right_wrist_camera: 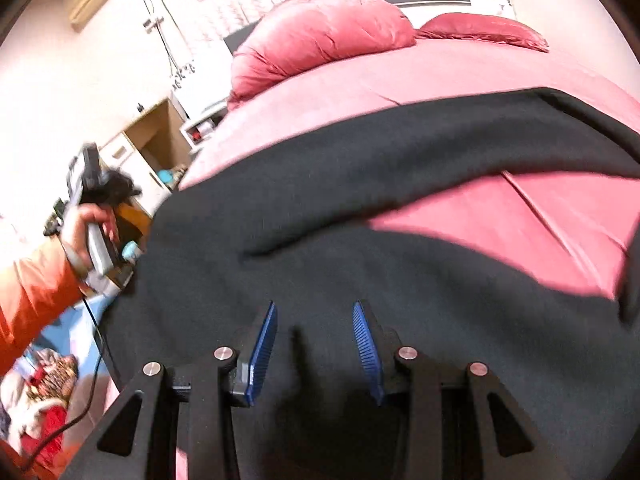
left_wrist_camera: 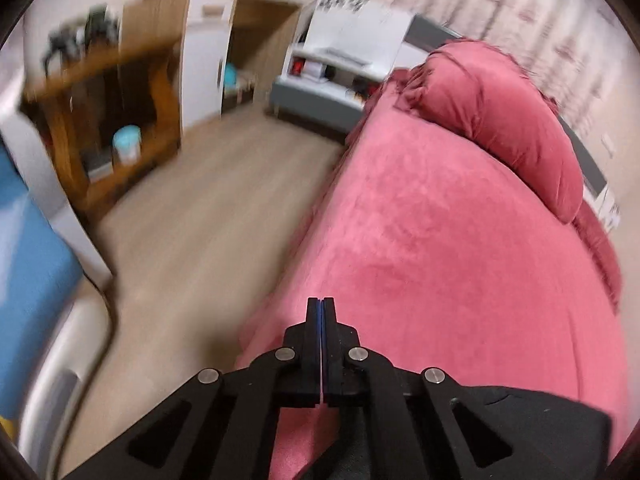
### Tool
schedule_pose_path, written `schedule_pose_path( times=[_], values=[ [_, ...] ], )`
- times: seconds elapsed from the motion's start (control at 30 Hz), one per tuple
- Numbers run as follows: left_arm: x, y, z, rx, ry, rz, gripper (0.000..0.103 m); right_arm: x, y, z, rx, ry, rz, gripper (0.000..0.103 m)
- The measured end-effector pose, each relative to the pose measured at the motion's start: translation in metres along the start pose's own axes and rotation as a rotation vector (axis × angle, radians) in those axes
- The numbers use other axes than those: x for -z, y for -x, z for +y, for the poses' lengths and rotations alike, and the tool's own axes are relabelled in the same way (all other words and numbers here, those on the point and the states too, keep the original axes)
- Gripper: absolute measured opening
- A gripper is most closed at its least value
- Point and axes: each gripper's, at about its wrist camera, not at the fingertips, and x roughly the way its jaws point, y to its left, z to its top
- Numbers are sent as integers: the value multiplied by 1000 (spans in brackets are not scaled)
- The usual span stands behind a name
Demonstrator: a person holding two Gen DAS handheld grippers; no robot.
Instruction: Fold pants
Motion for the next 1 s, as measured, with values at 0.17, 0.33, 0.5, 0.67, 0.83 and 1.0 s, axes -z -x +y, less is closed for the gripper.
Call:
schedule_pose_path(
  times=[0.17, 0.33, 0.5, 0.67, 0.83, 1.0],
  values=[
    [25, 21, -14, 87, -247, 8, 12, -48, -37, -62, 12, -318, 7, 48],
    [56, 10, -34, 114, -353, 99, 94, -70, -73, -121, -36, -632, 17, 53],
    [58, -3, -67, -7, -425, 85, 2, -120, -88, -98, 71, -408, 20, 19],
    [24, -2, -59, 0, -296, 29, 0, -175, -84, -69, 69, -257, -73, 10],
    [31, -15, -59, -11, -335, 51, 0, -185, -117, -62, 124, -217, -47, 9],
    [45, -38, -50, -56, -413, 100, 11, -155, -145, -92, 131, -302, 34, 12]
  ],
)
